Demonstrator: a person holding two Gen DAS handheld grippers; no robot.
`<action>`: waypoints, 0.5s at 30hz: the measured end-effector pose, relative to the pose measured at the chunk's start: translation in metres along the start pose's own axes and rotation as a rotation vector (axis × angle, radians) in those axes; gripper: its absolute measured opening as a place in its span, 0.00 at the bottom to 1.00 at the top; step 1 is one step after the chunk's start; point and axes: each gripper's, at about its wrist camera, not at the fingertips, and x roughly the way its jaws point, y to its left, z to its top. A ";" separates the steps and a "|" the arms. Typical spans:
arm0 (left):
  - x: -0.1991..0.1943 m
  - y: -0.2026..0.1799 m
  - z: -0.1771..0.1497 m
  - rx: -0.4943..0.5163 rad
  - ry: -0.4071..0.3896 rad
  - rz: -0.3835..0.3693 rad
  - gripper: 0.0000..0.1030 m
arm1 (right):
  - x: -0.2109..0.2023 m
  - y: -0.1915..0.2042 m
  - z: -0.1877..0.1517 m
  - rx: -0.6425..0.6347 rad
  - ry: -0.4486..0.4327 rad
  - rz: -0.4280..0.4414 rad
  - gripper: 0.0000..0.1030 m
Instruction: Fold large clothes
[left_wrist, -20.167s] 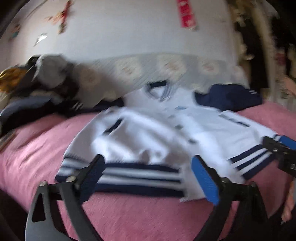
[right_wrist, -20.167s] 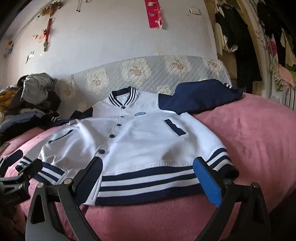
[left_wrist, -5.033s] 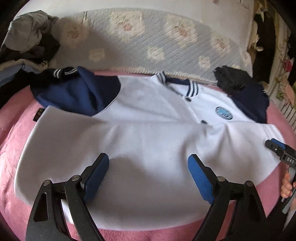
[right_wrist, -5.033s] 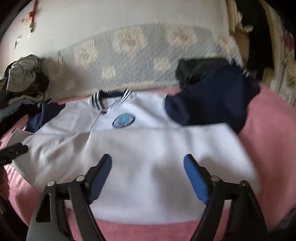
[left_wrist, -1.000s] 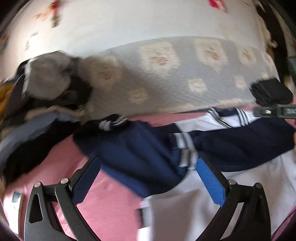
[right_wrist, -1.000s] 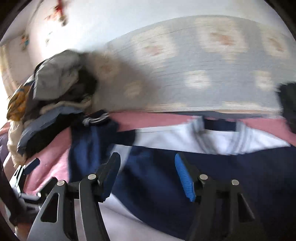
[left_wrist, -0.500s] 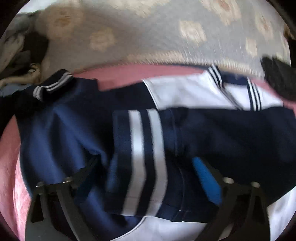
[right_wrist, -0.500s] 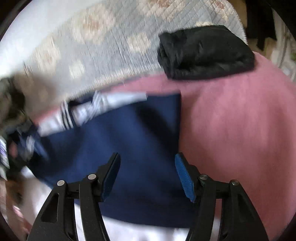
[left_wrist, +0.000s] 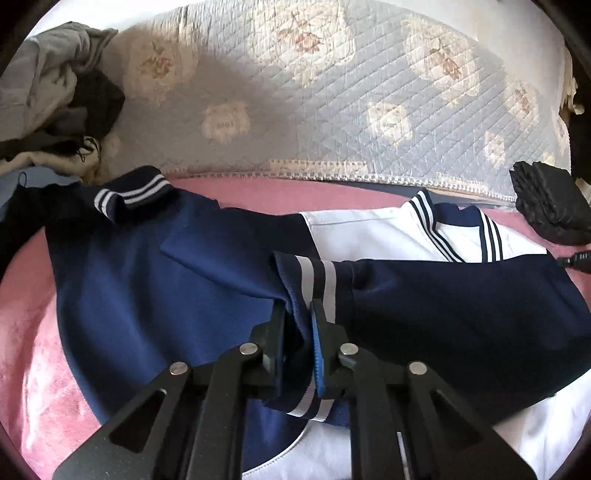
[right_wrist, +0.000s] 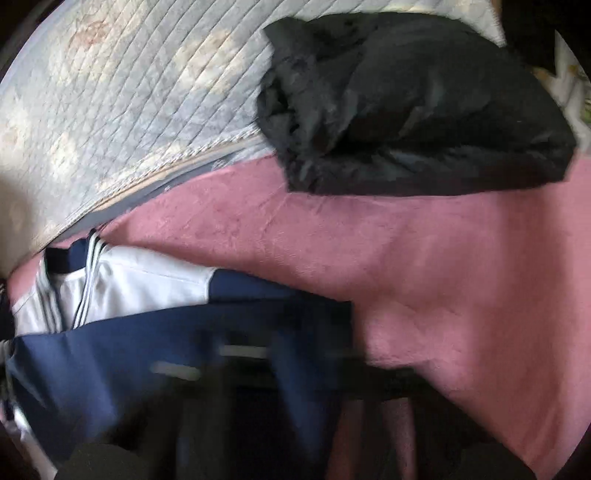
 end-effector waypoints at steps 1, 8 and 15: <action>0.000 0.000 0.000 0.002 0.002 -0.008 0.12 | -0.003 -0.001 0.001 -0.017 -0.037 -0.008 0.00; 0.003 -0.006 -0.002 0.036 0.038 -0.028 0.44 | -0.031 -0.018 0.032 -0.099 -0.121 -0.013 0.01; 0.027 0.001 -0.002 -0.031 0.128 -0.027 0.66 | -0.026 -0.037 -0.015 -0.054 0.085 0.148 0.57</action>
